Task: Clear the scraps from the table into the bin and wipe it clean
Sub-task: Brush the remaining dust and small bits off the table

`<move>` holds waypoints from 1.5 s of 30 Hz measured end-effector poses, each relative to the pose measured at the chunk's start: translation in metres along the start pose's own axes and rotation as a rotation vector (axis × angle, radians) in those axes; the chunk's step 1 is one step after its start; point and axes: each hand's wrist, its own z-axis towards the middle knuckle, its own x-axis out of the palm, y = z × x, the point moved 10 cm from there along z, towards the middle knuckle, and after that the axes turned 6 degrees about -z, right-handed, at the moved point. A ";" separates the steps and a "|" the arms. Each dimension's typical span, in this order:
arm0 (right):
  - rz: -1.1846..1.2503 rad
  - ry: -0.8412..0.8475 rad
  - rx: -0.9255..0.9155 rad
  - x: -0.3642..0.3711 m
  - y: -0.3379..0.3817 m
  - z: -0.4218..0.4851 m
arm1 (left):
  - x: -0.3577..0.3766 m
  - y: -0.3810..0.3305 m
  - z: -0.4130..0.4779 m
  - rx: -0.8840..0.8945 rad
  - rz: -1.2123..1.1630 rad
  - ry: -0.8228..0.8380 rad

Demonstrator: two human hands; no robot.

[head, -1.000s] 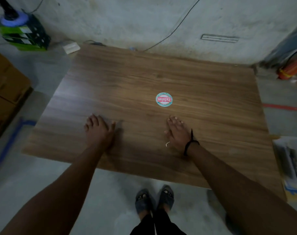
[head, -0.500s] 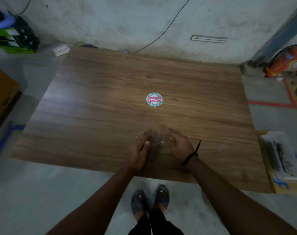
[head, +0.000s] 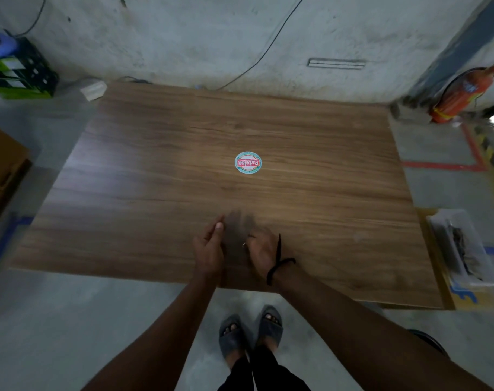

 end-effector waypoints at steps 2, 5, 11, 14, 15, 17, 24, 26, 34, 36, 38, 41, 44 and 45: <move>0.063 -0.063 -0.002 -0.007 -0.002 -0.001 | 0.000 0.001 -0.003 -0.010 -0.003 0.005; 0.137 -0.023 0.025 -0.007 -0.001 0.002 | 0.008 -0.003 -0.011 0.000 0.004 0.027; 0.193 0.055 0.073 -0.007 -0.001 0.003 | 0.023 0.019 -0.018 -0.209 -0.115 0.050; 0.159 0.011 0.113 -0.028 -0.009 0.004 | 0.019 0.027 -0.015 -0.335 -0.293 -0.028; 0.150 -0.004 0.106 -0.037 -0.012 0.005 | 0.017 0.027 -0.016 -0.379 -0.343 -0.046; 0.305 -0.048 0.190 -0.044 -0.041 0.011 | 0.015 0.028 -0.016 -0.424 -0.400 -0.056; 1.160 -0.038 0.400 -0.034 -0.102 -0.006 | 0.022 0.034 -0.014 -0.438 -0.308 -0.039; 0.912 -0.068 0.378 -0.036 -0.108 -0.008 | 0.028 0.033 -0.014 -0.390 -0.200 -0.025; 0.023 0.093 0.086 -0.024 -0.052 0.008 | 0.023 0.036 -0.008 -0.333 -0.152 -0.068; -0.013 0.112 0.012 -0.019 -0.042 0.011 | 0.022 0.036 -0.007 -0.342 -0.173 -0.072; -0.042 0.098 -0.019 -0.020 -0.038 0.011 | 0.024 0.036 -0.007 -0.358 -0.216 -0.064; -0.088 0.057 -0.090 -0.025 -0.030 0.009 | 0.026 0.035 -0.009 -0.377 -0.285 -0.048; -0.129 0.033 -0.126 -0.031 -0.027 0.008 | 0.025 0.035 -0.011 -0.388 -0.322 -0.046; -0.124 0.016 -0.122 -0.035 -0.027 0.007 | 0.025 0.035 -0.011 -0.392 -0.329 -0.047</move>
